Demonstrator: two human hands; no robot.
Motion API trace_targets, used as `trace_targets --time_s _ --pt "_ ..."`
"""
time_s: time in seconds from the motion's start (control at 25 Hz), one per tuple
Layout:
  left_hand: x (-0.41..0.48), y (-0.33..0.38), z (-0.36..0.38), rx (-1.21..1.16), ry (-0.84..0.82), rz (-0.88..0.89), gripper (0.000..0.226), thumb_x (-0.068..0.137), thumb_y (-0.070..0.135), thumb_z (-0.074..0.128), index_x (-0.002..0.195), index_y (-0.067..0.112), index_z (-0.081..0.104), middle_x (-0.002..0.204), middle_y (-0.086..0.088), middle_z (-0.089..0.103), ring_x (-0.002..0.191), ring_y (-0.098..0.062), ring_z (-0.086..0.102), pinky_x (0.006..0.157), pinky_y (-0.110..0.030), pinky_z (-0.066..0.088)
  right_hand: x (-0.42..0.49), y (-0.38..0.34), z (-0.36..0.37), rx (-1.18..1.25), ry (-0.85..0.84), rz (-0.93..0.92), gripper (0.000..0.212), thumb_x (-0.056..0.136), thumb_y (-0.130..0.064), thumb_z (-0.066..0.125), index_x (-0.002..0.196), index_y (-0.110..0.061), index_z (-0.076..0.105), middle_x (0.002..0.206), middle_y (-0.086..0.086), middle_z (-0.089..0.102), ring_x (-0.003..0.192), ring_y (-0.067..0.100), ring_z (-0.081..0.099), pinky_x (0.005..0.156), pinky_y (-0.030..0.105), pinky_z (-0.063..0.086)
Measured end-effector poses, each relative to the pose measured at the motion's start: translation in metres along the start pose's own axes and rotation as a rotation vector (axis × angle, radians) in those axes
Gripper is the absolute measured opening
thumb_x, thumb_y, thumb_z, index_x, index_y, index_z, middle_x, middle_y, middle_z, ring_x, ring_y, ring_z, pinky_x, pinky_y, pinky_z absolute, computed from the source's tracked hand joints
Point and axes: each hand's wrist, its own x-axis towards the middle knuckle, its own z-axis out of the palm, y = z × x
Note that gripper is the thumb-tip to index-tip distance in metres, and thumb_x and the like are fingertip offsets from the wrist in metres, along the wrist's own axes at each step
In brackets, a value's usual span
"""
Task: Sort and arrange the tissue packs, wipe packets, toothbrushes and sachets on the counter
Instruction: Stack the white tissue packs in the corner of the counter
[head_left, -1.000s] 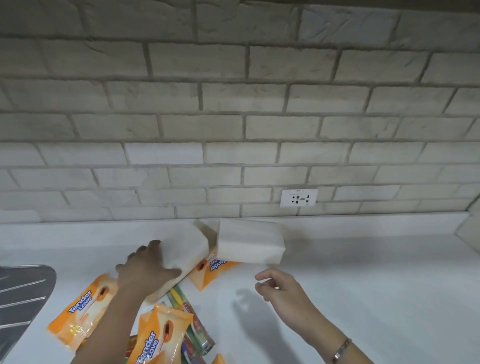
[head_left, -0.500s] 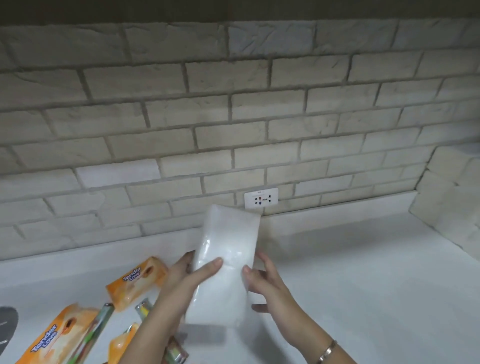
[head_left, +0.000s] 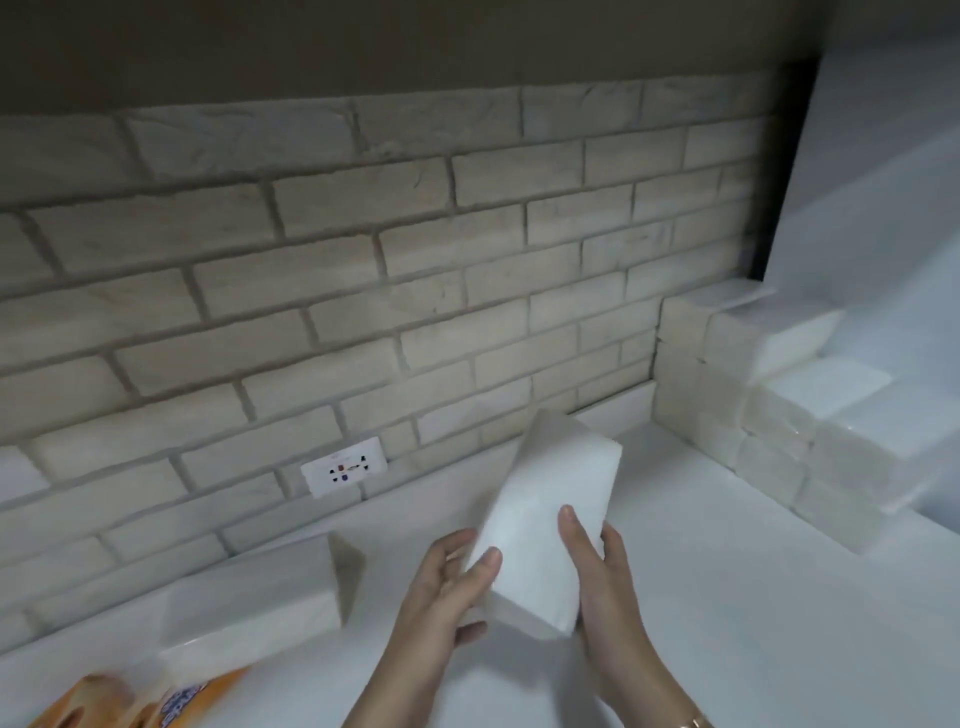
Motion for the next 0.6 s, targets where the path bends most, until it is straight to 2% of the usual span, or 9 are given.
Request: trace_targets --time_s 0.12,0.24,0.32,0.4,0.48,0.52,0.6 --pt "0.024 0.005 0.073 -0.047 -0.074 -0.015 0.076 0.054 0.063 0.082 0.124 0.049 0.055 0.112 0.018 0.073 0.097 -0.006 0.073 0.086 -0.035 0.058 0.029 -0.032 -0.043 -0.02 0.055 -0.024 0.071 0.077 -0.061 0.071 0.137 -0.032 0.047 0.107 -0.007 0.079 0.09 0.015 0.078 0.08 0.042 0.06" --pt "0.053 0.009 0.143 -0.193 -0.033 -0.001 0.068 0.062 0.042 0.085 0.124 0.035 0.058 0.113 0.008 0.076 0.099 -0.015 0.075 0.072 -0.034 0.061 0.054 -0.061 -0.086 -0.061 0.04 -0.087 0.065 0.089 -0.052 0.072 0.144 -0.033 0.042 0.097 -0.01 0.08 0.087 0.015 0.078 0.075 0.039 0.06" --pt "0.07 0.01 0.175 -0.276 0.002 0.004 0.064 0.064 0.034 0.084 0.123 0.028 0.06 0.114 0.0 0.077 0.1 -0.023 0.075 0.074 -0.041 0.062 0.066 -0.077 -0.107 -0.098 0.0 -0.108 0.079 0.082 -0.053 0.078 0.148 -0.037 0.038 0.104 -0.004 0.079 0.092 0.015 0.077 0.079 0.038 0.06" --pt "0.088 0.012 0.206 -0.34 0.02 0.006 0.06 0.065 0.032 0.081 0.121 0.027 0.062 0.115 -0.004 0.076 0.101 -0.027 0.075 0.083 -0.049 0.061 0.079 -0.093 -0.131 -0.196 0.037 -0.2 0.083 0.071 -0.057 0.075 0.144 -0.049 0.037 0.127 -0.007 0.068 0.103 0.002 0.071 0.092 0.037 0.058" --pt "0.103 0.015 0.234 -0.371 0.023 0.008 0.053 0.067 0.035 0.082 0.116 0.029 0.064 0.116 -0.007 0.075 0.104 -0.03 0.074 0.089 -0.054 0.059 0.093 -0.105 -0.157 -0.424 0.132 -0.393 0.083 0.069 -0.066 0.072 0.142 -0.063 0.031 0.149 -0.024 0.038 0.129 -0.011 0.048 0.11 0.034 0.045" --pt "0.11 0.016 0.246 -0.371 0.015 0.006 0.051 0.067 0.038 0.082 0.114 0.03 0.065 0.118 -0.008 0.074 0.107 -0.03 0.072 0.091 -0.054 0.058 0.099 -0.111 -0.168 -0.553 0.151 -0.498 0.083 0.072 -0.07 0.067 0.145 -0.062 0.028 0.154 -0.028 0.026 0.141 -0.011 0.032 0.114 0.032 0.038" --pt "0.122 0.021 0.274 -0.37 -0.017 0.0 0.051 0.068 0.042 0.081 0.116 0.03 0.064 0.12 -0.004 0.074 0.11 -0.026 0.071 0.091 -0.052 0.058 0.11 -0.124 -0.191 -0.739 0.161 -0.651 0.076 0.079 -0.071 0.056 0.149 -0.06 0.028 0.163 -0.023 0.012 0.153 -0.005 0.009 0.116 0.03 0.028"
